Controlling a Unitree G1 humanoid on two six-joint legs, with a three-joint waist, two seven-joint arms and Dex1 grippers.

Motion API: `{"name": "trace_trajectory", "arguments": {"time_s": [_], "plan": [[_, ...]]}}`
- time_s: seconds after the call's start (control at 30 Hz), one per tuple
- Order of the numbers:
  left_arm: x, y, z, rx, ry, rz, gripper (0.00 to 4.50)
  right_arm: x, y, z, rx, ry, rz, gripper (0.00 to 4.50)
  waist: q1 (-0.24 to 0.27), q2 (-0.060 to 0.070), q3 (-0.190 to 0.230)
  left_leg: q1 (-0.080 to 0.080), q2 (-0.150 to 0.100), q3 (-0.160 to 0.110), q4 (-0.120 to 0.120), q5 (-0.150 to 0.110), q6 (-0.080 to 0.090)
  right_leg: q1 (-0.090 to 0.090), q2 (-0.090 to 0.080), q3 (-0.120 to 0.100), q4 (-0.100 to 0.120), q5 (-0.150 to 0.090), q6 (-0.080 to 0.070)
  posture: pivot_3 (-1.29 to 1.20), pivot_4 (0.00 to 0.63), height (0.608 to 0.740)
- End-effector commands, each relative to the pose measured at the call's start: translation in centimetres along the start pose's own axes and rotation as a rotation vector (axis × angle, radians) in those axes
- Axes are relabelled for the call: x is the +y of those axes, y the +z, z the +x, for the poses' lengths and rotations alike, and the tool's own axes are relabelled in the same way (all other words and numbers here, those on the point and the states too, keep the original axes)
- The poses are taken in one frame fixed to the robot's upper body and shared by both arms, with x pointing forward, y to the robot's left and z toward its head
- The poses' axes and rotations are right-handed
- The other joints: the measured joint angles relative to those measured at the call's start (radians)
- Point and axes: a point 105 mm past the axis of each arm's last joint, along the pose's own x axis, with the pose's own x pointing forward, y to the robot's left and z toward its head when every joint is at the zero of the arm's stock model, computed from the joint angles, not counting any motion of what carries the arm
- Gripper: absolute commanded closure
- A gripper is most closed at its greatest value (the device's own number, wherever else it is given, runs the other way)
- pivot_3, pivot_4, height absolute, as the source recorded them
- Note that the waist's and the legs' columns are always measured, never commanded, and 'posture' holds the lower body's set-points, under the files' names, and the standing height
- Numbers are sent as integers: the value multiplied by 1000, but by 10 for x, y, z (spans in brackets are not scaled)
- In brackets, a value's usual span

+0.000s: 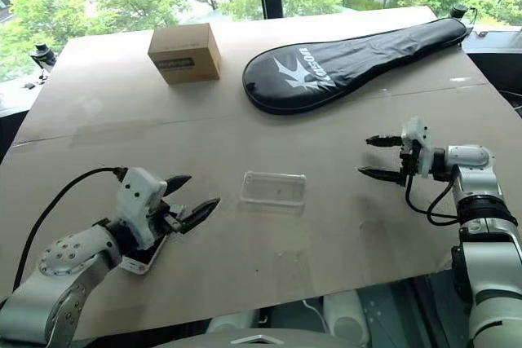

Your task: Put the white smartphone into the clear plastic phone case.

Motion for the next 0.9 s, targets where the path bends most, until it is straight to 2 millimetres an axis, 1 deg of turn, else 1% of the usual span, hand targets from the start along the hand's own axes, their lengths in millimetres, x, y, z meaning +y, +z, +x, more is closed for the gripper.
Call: {"name": "trace_trajectory", "arguments": {"time_s": [0.03,0.1,0.13,0.17,0.23,0.3,0.33,0.37,0.4,0.47,0.5,0.57,0.6,0.67,0.77,0.83,0.9], "plan": [[10,6,-15,-31,165,69,94,22,-1,-12,-25,104,-63,0,6,0,0,5,0,0,-3,-1,1,4,0,0,-1,0,0,0,150,740],[15,-12,-24,19,238,81,94,53,38,21,-82,171,-148,0,11,0,0,8,1,1,-6,-1,2,9,0,-3,-4,0,0,0,150,740],[18,-19,-28,39,269,80,94,68,54,31,-101,192,-156,0,8,2,-1,8,1,0,-6,-1,2,9,0,-4,-4,0,-1,0,150,740],[22,-26,-32,61,304,79,94,78,66,37,-109,199,-155,0,-1,5,-1,8,3,-1,-6,-1,2,8,1,-2,-3,0,-1,0,150,740],[25,-38,-37,97,340,53,94,80,75,35,-108,187,-125,0,-2,6,0,10,4,3,-7,-1,2,8,2,3,-1,0,0,0,150,740],[23,-47,-39,127,334,34,94,79,82,33,-111,179,-110,0,4,4,-1,12,2,3,-6,-1,2,11,2,1,-4,-1,0,0,150,740],[24,-54,-41,153,334,33,94,81,89,33,-123,193,-121,0,13,2,-1,12,1,3,-5,-1,2,13,2,0,-5,0,0,0,150,740],[26,-61,-43,175,341,28,94,84,95,32,-134,216,-130,0,24,0,-1,19,1,1,-4,-1,3,25,2,-6,-12,-1,-1,0,150,740],[30,-67,-46,196,351,22,94,86,100,31,-146,232,-130,0,27,0,-1,24,2,0,-4,-2,4,31,2,-8,-14,-3,-4,0,150,740],[34,-75,-48,220,352,9,94,88,107,29,-182,245,-145,0,28,1,-2,24,2,0,-4,-2,4,31,1,-8,-14,-3,-4,0,150,740],[35,-78,-49,230,340,5,94,88,109,28,-199,247,-159,0,28,1,-2,25,2,0,-5,-2,4,31,2,-8,-14,-2,-3,0,150,740],[35,-86,-49,249,310,-8,94,78,108,27,-187,197,-177,0,28,2,-3,25,3,-1,-6,-2,3,31,2,-9,-14,-1,-2,0,150,740],[33,-90,-49,258,293,-21,94,76,106,28,-180,177,-180,0,28,4,-4,26,4,-1,-7,-2,3,31,3,-9,-14,-1,-2,0,150,740],[29,-97,-50,281,258,-34,94,79,103,30,-175,165,-186,0,28,8,-6,26,4,0,-7,-2,3,31,3,-9,-14,-1,-2,0,150,740],[20,-111,-53,338,192,-55,94,77,100,29,-226,117,-212,0,26,11,-9,26,4,1,-8,-2,3,31,3,-8,-14,-1,-2,0,150,740],[20,-115,-53,351,192,-61,94,71,91,27,-194,71,-218,0,24,15,-12,27,4,2,-8,-2,3,31,3,-7,-14,-1,-1,0,150,740],[23,-113,-50,339,206,-64,94,58,79,22,-150,-2,-190,0,23,17,-14,27,4,4,-8,-2,4,31,2,-5,-15,-1,-1,0,150,740]]}}
